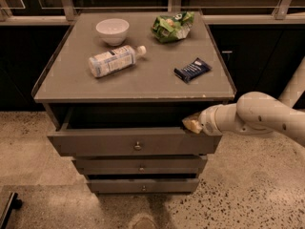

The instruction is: Open top drawer

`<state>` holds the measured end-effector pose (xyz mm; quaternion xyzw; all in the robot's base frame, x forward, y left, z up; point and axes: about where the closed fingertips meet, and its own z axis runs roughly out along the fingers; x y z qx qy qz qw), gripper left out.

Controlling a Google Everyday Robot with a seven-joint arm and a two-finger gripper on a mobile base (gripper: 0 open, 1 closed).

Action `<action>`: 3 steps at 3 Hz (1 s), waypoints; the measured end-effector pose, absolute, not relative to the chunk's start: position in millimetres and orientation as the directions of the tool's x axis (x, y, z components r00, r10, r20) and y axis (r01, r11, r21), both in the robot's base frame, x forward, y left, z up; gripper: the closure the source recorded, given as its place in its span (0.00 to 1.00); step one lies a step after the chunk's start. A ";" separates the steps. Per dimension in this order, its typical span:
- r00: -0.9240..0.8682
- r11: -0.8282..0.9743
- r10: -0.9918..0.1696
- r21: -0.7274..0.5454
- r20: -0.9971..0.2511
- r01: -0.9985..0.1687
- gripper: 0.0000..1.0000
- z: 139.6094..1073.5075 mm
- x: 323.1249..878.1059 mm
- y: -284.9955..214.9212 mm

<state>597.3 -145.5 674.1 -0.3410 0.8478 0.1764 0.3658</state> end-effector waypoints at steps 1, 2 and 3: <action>-0.503 0.694 -0.455 0.061 -0.735 -0.717 1.00 671.5 592.0 -145.2; -0.503 0.694 -0.455 0.061 -0.735 -0.717 1.00 674.1 592.0 -145.2; -0.515 0.689 -0.458 0.077 -0.724 -0.721 1.00 672.4 584.9 -145.2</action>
Offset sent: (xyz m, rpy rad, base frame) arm -0.1766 -0.0039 -0.0471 0.0237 0.3434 0.2095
